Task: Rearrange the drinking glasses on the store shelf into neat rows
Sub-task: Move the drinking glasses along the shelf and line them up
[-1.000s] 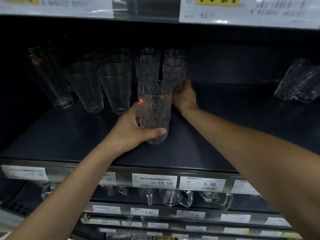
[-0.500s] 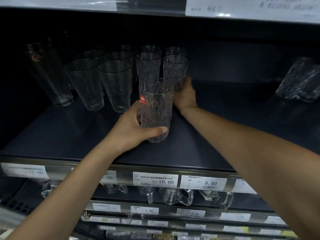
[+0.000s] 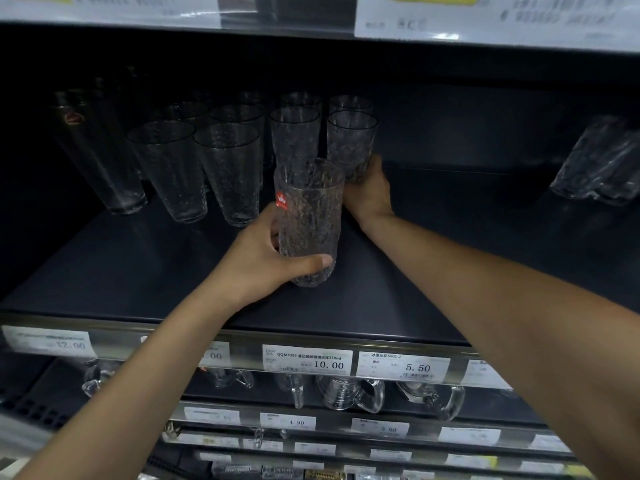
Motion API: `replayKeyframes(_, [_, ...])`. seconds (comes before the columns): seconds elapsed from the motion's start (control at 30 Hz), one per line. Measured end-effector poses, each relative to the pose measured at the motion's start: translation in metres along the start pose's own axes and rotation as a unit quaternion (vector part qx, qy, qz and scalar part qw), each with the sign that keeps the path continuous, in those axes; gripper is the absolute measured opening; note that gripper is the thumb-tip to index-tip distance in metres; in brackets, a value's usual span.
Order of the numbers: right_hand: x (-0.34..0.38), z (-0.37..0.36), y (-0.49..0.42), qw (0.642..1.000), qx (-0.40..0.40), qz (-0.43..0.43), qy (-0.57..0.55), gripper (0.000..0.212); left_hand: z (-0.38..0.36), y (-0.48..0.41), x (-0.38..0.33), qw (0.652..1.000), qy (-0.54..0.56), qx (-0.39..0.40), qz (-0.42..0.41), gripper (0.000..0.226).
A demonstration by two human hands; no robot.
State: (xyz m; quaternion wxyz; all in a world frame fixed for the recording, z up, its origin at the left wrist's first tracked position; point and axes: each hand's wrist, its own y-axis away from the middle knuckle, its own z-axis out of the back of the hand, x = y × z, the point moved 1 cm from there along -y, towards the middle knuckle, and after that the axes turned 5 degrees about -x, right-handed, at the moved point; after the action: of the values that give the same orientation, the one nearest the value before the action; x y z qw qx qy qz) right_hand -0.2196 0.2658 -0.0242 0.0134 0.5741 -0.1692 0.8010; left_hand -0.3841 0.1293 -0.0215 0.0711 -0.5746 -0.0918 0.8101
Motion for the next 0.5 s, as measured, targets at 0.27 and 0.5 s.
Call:
replayKeyframes(0.27, [-0.004, 0.0, -0.001, 1.0, -0.004, 0.004, -0.002, 0.068, -0.002, 0.001, -0.001, 1.0, -0.004, -0.008, -0.002, 0.056])
replayKeyframes(0.5, [-0.004, 0.022, 0.004, 0.999, 0.037, 0.01, -0.003, 0.075, -0.002, 0.004, -0.004, 1.0, -0.02, -0.011, 0.012, 0.055])
